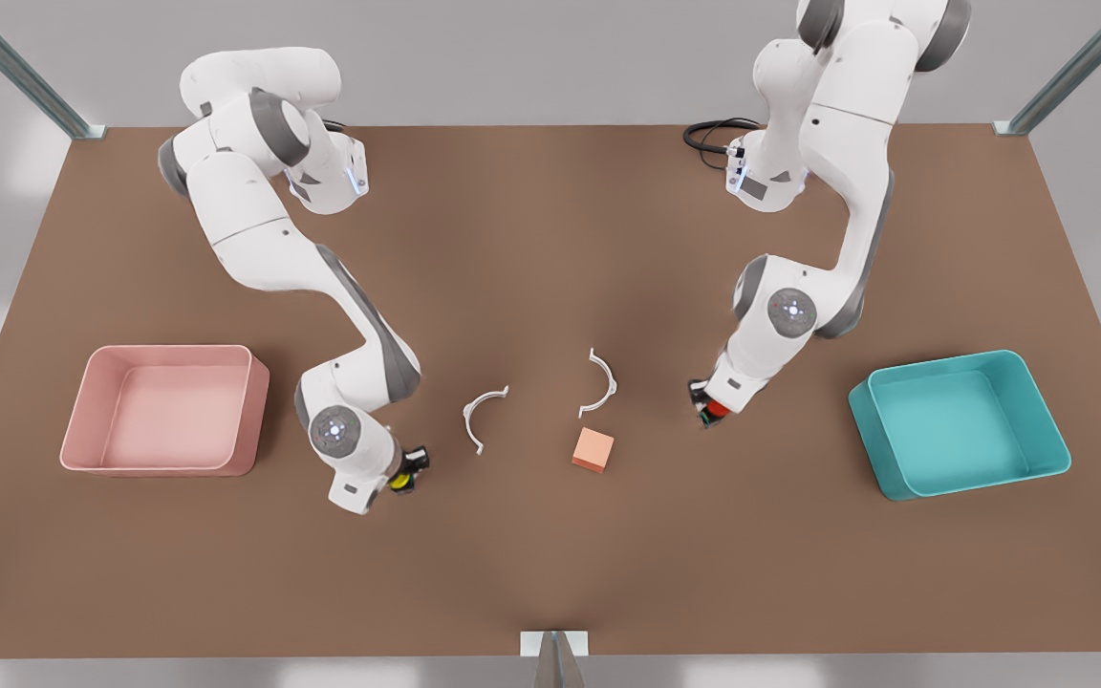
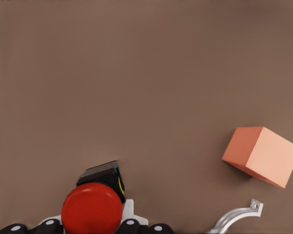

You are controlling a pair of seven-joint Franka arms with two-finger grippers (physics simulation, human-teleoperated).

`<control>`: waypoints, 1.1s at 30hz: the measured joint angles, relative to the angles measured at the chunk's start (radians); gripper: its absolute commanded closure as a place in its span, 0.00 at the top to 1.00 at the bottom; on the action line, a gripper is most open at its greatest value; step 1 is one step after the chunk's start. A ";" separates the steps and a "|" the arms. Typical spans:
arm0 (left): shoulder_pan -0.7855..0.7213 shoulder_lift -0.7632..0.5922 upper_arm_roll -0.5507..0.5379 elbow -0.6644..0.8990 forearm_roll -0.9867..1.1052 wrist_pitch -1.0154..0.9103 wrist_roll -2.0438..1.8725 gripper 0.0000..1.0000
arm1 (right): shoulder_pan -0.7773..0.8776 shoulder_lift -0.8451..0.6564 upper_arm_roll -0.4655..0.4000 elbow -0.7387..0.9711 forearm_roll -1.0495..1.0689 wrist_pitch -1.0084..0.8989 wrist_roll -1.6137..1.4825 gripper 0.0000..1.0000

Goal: Place the red button in the blue storage box with the left arm, and place the yellow button in the pink storage box with the right arm

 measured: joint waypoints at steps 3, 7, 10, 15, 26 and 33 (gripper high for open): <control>0.100 -0.097 0.000 -0.068 0.000 -0.024 0.027 0.49 | -0.036 -0.161 0.002 -0.105 -0.001 -0.007 -0.009 0.46; 0.287 -0.147 0.001 -0.081 -0.024 -0.085 0.111 0.49 | -0.142 -0.452 0.009 -0.397 0.012 -0.008 -0.021 0.46; 0.432 -0.148 0.002 -0.078 -0.045 -0.124 0.209 0.48 | -0.279 -0.587 0.050 -0.576 0.028 0.013 -0.038 0.46; 0.596 -0.108 0.005 -0.043 -0.064 -0.158 0.401 0.48 | -0.604 -0.607 0.165 -0.650 0.067 0.043 -0.117 0.46; 0.708 0.074 0.005 0.072 -0.098 -0.172 0.791 1.00 | -0.706 -0.485 0.102 -0.642 0.074 0.064 -0.320 1.00; 0.584 -0.097 0.002 0.167 -0.089 -0.285 0.883 1.00 | -0.257 -0.546 -0.106 -0.082 0.122 -0.268 -0.328 1.00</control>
